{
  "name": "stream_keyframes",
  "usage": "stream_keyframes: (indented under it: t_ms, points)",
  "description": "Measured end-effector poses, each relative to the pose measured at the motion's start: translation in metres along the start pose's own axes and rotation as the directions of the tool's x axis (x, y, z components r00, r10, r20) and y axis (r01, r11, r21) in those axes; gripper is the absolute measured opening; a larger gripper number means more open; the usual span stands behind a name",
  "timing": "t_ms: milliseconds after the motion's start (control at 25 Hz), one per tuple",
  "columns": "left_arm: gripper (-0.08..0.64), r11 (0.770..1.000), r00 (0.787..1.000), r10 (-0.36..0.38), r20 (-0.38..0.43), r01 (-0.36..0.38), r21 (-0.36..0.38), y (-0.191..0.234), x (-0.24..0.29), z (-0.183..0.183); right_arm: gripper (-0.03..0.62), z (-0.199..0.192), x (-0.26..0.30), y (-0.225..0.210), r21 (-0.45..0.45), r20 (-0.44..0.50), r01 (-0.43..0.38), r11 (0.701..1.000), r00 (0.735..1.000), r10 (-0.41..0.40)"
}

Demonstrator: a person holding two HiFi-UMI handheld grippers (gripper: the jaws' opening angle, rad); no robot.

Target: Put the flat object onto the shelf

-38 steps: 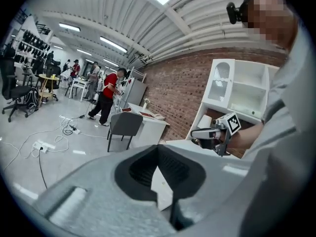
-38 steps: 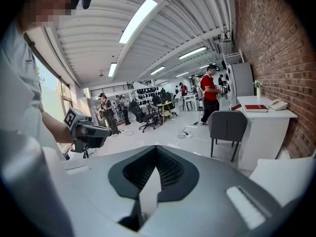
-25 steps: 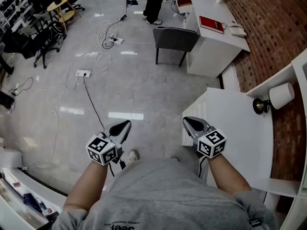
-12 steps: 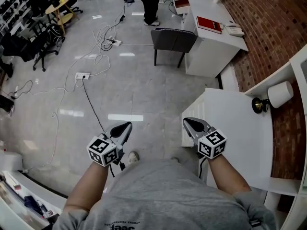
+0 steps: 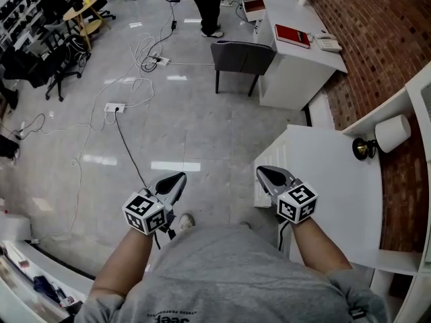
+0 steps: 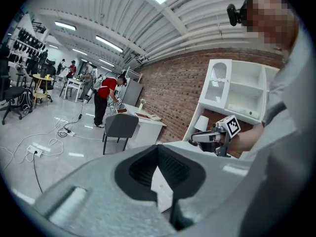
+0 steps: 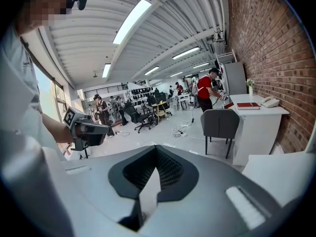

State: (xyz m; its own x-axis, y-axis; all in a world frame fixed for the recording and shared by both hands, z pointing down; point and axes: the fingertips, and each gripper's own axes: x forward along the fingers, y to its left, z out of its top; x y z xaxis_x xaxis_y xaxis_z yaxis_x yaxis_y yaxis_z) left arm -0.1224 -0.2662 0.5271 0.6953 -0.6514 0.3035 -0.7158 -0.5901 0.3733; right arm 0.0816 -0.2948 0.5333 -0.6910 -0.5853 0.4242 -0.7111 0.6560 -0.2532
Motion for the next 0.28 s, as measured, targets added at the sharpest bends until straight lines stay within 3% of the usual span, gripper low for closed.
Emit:
stream_keyframes:
  t_ms: [280]
  points:
    - [0.0,1.0,1.0,-0.005,-0.004,0.005,-0.003,-0.0018,-0.0001,-0.0019,0.008,0.0007,0.0,0.0023,-0.002,0.001,-0.006,1.0,1.0,0.006]
